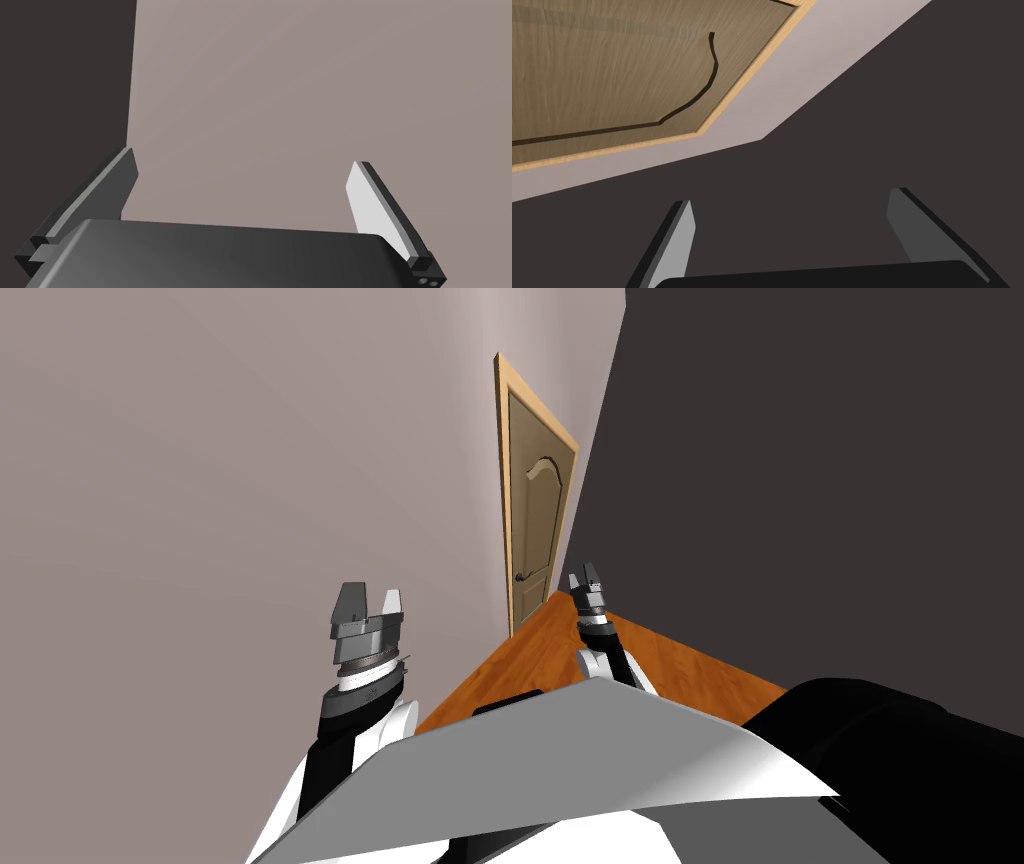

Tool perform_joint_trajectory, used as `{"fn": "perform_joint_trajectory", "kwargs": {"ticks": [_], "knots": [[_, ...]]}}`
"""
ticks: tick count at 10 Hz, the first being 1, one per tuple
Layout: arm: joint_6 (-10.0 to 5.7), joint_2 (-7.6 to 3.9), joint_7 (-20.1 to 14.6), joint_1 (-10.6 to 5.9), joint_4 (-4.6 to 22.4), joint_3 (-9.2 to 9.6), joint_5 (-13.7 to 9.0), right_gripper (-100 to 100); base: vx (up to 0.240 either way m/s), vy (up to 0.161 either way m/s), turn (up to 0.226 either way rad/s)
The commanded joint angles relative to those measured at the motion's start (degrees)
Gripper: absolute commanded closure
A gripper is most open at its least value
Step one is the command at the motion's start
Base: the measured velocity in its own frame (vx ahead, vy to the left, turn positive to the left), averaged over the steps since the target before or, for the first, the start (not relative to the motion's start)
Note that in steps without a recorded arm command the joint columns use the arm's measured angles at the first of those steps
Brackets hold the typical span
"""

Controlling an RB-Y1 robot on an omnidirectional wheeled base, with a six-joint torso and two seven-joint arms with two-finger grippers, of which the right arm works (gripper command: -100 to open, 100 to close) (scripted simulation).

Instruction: Pull the door open

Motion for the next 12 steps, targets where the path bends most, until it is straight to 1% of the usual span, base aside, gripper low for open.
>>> {"fn": "perform_joint_trajectory", "kwargs": {"ticks": [1,3,4,7,9,10,11,12], "knots": [[-0.27,-0.60,-0.4,-0.68,2.0,0.20,-0.2,-100,0.024,-0.039,0.083],[-0.54,-1.19,-0.8,-1.37,4.0,0.40,-0.4,-100,0.034,-0.056,0.092],[-0.73,-1.59,-1.0,-1.86,5.5,0.54,-0.5,-100,0.048,-0.075,0.081],[-1.38,-2.94,-1.9,-3.51,10.0,1.01,-1.0,-100,0.050,-0.081,0.105],[-1.89,-3.98,-2.7,-4.82,13.7,1.39,-1.3,-100,0.061,-0.084,0.131],[-1.89,-3.98,-2.7,-4.82,14.2,1.39,-1.3,-100,0.034,-0.063,0.045],[-2.18,-4.55,-3.1,-5.55,16.4,1.60,-1.5,-100,0.030,-0.056,0.086],[-2.46,-5.12,-3.5,-6.27,17.9,1.81,-1.7,-100,0.037,-0.080,0.146]]}}
